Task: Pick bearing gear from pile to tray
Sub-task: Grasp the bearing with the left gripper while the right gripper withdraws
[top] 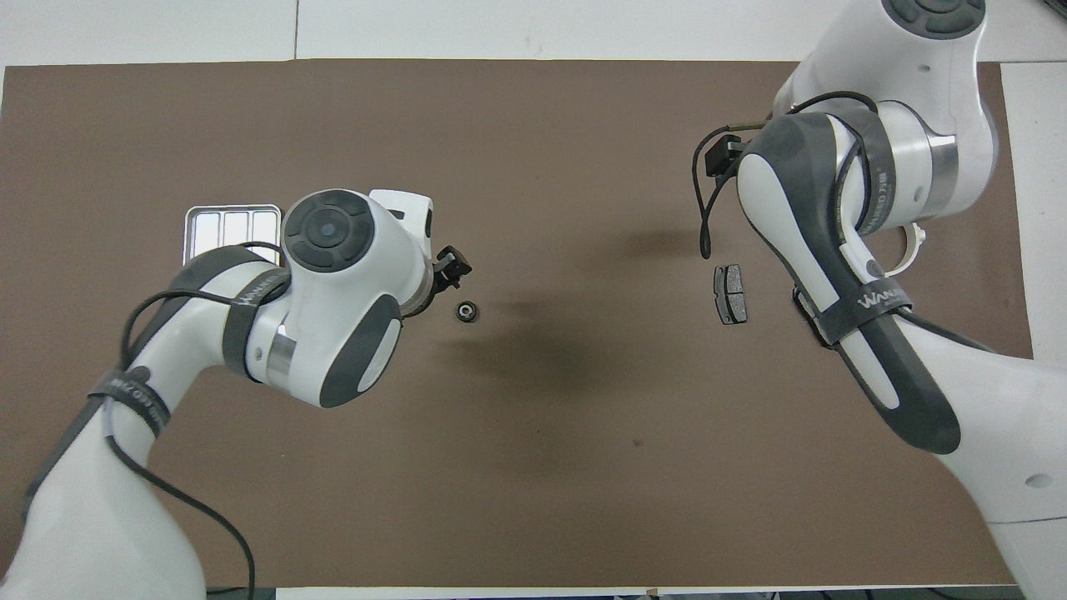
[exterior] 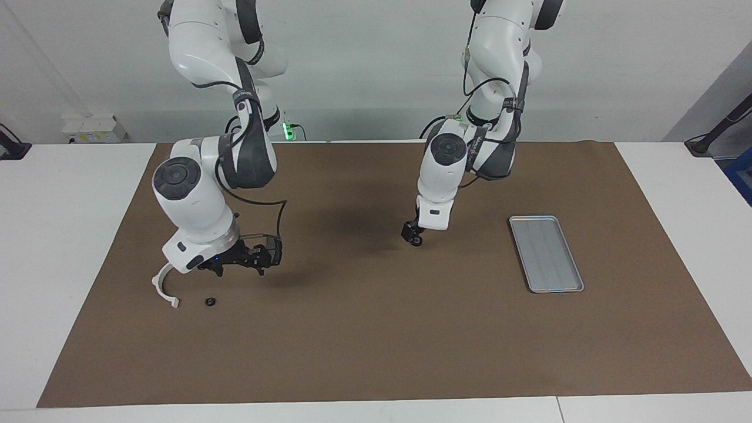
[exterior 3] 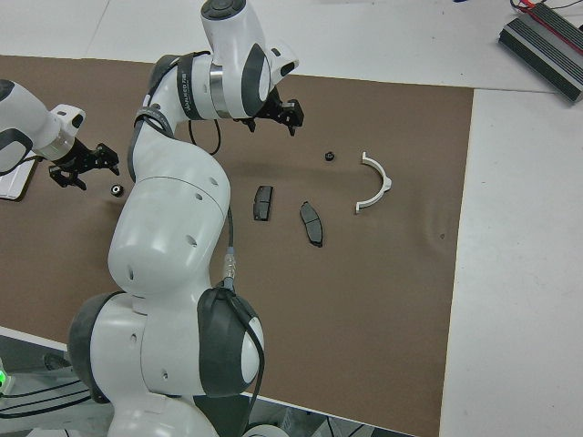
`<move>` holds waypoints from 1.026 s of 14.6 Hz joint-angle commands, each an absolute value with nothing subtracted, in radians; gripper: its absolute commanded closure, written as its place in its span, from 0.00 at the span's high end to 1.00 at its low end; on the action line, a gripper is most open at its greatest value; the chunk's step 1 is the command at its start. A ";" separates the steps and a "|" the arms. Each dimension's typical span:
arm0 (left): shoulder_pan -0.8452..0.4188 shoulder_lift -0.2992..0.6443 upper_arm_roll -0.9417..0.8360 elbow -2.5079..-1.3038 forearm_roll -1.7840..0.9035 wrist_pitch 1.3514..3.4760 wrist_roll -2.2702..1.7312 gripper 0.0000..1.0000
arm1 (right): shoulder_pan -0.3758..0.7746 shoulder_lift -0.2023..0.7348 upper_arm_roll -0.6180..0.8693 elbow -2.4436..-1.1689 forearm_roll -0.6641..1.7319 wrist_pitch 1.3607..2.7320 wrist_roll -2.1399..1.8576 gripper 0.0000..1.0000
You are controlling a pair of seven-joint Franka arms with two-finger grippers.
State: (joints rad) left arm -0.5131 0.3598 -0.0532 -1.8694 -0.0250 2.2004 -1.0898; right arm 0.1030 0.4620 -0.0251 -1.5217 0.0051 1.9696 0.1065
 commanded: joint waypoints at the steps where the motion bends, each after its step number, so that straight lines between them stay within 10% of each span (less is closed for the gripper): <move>1: -0.546 0.385 -0.037 -1.864 -0.008 2.230 -1.141 0.99 | 0.055 0.410 -0.014 -1.643 -0.011 2.040 0.097 1.00; 15: -0.549 0.383 -0.035 -1.921 -0.008 2.295 -1.143 0.77 | -0.021 0.574 -0.012 -1.634 -0.091 2.275 0.063 0.97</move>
State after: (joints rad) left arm -0.5333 0.3914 -0.0475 -1.9029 -0.0239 2.2703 -1.1221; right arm -0.0072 0.5594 -0.0251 -1.6360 -0.0709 2.2454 0.0815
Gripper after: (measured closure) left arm 0.194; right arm 0.000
